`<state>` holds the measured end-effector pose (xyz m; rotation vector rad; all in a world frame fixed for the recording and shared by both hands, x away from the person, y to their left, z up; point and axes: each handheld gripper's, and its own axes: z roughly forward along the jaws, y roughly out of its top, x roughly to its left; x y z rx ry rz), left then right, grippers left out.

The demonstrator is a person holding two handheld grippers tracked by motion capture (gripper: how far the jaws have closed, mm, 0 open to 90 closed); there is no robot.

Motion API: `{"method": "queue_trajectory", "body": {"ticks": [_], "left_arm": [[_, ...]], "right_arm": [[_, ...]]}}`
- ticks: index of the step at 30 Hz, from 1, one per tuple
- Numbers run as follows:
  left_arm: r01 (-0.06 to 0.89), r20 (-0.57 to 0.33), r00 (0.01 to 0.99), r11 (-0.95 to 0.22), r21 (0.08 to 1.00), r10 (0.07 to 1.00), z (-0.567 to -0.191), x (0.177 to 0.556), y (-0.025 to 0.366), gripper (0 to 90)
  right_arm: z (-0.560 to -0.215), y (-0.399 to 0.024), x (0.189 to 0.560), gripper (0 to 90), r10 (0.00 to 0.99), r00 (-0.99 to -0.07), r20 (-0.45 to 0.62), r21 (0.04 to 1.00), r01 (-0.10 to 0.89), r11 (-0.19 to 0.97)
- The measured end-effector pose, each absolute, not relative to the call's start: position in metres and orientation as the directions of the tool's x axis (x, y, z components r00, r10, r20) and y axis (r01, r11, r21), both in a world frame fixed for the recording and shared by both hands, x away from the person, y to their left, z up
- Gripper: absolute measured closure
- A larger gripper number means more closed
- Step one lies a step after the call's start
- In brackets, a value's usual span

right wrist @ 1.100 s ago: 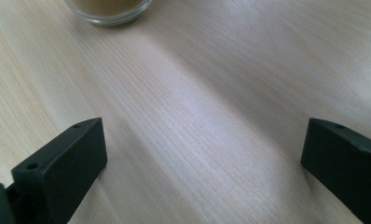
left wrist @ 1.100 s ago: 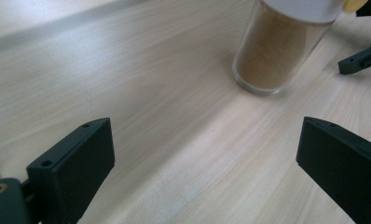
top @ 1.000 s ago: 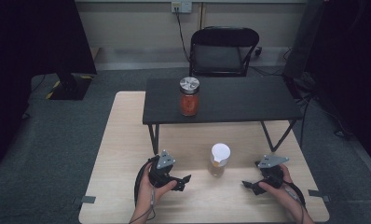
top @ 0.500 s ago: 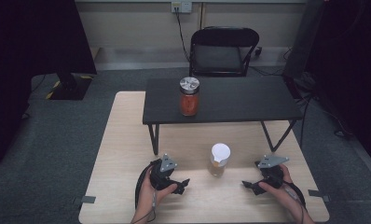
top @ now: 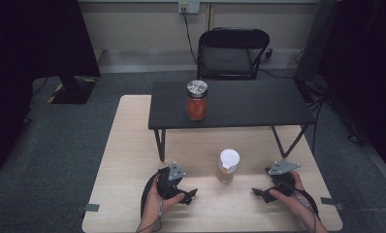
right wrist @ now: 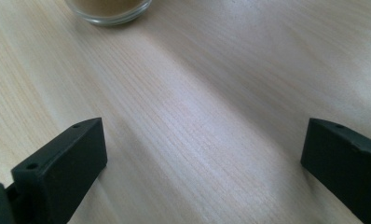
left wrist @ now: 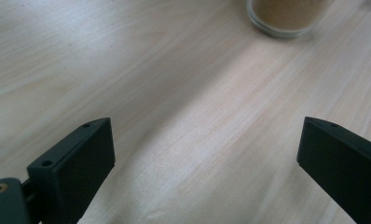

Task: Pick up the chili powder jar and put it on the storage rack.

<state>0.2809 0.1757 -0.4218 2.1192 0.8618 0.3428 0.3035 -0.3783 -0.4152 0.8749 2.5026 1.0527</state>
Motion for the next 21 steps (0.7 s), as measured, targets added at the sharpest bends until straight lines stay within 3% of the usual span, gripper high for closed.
{"method": "queue_trajectory", "body": {"ticks": [21], "left_arm": [[0.454,-0.026,0.753,-0.489,0.745,0.658,-0.4228,0.2879,0.1732,3.9]], "right_arm": [[-0.4153,-0.3782,0.3033,0.0,0.632,-0.774,-0.029,0.722,0.421,0.549]]}}
